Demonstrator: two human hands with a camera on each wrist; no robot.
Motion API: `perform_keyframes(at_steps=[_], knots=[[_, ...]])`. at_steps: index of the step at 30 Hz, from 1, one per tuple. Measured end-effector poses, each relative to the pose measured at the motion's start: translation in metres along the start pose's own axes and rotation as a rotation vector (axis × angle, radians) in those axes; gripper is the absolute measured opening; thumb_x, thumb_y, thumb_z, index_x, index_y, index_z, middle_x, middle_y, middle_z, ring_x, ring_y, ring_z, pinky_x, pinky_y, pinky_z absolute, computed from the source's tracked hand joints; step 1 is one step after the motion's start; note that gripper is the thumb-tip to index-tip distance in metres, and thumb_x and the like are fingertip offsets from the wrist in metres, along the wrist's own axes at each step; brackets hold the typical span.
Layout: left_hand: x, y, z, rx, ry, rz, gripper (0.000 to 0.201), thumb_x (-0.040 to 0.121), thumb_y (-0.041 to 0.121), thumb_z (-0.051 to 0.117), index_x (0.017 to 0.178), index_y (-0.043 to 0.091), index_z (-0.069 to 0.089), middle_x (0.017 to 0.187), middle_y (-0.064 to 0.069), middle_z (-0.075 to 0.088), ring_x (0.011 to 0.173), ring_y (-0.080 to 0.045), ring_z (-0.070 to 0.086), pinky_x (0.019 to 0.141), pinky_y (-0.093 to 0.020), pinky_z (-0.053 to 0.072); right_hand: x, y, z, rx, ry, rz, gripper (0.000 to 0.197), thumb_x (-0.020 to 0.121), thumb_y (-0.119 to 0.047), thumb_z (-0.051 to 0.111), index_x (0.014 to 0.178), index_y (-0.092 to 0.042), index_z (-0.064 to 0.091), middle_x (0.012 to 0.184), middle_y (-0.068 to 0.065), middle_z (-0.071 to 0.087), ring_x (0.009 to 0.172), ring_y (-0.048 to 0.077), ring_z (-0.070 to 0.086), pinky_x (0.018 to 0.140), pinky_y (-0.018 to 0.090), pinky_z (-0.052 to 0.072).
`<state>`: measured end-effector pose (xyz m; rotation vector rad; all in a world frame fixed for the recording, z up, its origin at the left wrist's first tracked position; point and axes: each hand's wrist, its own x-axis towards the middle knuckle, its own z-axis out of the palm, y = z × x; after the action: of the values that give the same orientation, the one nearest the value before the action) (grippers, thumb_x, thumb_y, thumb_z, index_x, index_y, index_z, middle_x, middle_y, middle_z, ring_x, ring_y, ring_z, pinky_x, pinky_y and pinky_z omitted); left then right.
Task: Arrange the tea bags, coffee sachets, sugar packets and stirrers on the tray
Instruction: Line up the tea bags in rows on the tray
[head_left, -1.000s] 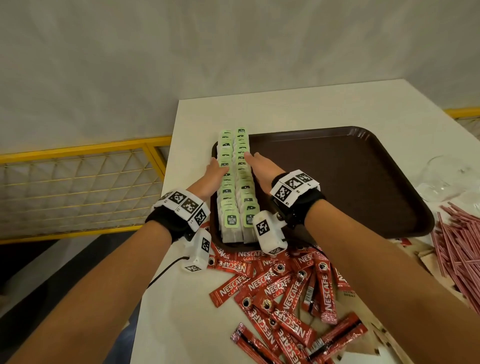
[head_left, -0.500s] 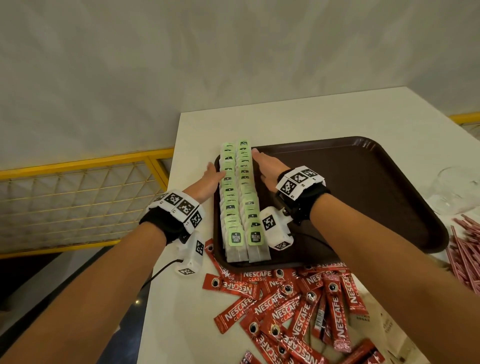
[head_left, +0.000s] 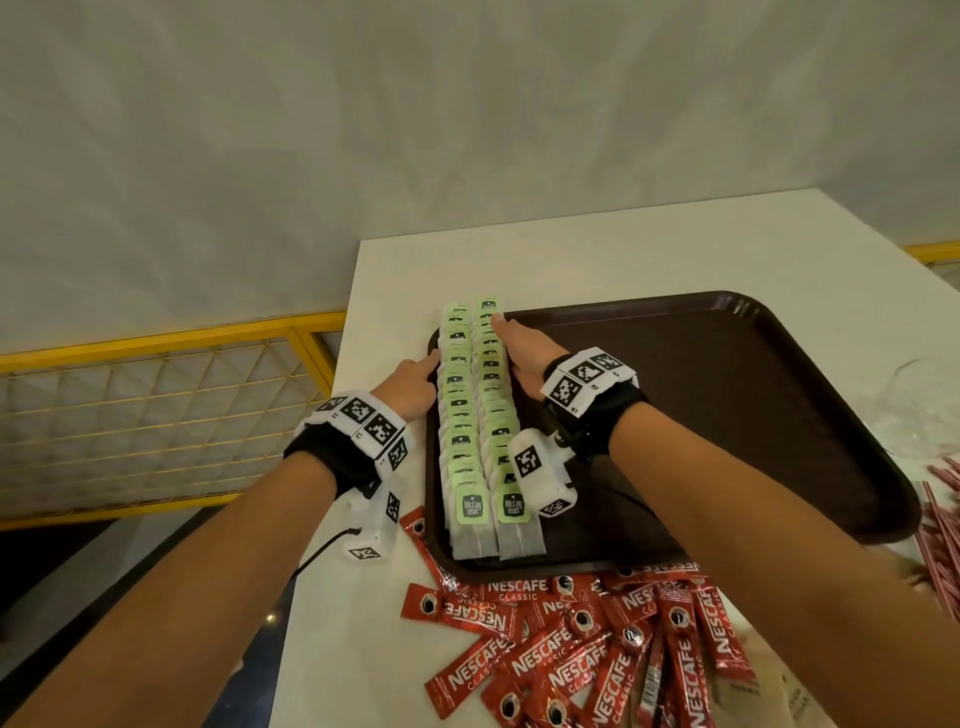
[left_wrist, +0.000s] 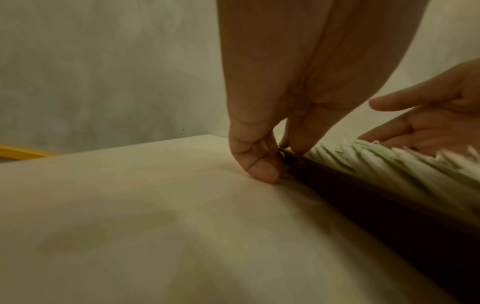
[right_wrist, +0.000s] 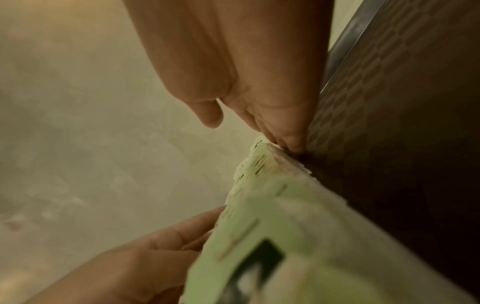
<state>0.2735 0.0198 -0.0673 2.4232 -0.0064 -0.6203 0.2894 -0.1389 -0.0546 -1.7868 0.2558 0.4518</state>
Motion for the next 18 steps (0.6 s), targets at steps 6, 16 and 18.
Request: perform_keyframes(at_steps=[6,16,18], knots=[[0.01,-0.004,0.0,-0.018,0.01,-0.021,0.068,0.09,-0.001,0.036,0.15,0.018,0.013,0.145,-0.02,0.035,0.13,-0.034,0.037,0.109,-0.038,0.031,0.008,-0.003,-0.001,0.023,0.027,0.009,0.058,0.1,-0.041,0.031,0.143,-0.003,0.032,0.147,0.018,0.037,0.135,0.032,0.036,0.112,0.044,0.03],[0.013,0.002,-0.002,-0.027,0.001,-0.048,0.065,0.093,0.007,0.034,0.149,0.033,0.015,0.143,-0.021,0.039,0.125,-0.039,0.043,0.1,-0.042,0.04,0.009,-0.002,0.001,0.044,0.002,0.004,0.056,0.1,-0.04,0.032,0.143,-0.004,0.033,0.147,0.017,0.036,0.135,0.031,0.036,0.113,0.043,0.029],[0.011,0.003,-0.003,-0.055,0.02,-0.039,0.065,0.092,0.002,0.033,0.149,0.029,0.016,0.143,-0.025,0.036,0.129,-0.041,0.038,0.104,-0.046,0.035,0.008,-0.002,0.001,0.076,-0.003,0.005,0.057,0.099,-0.041,0.034,0.143,-0.004,0.033,0.147,0.017,0.037,0.135,0.032,0.037,0.113,0.044,0.03]])
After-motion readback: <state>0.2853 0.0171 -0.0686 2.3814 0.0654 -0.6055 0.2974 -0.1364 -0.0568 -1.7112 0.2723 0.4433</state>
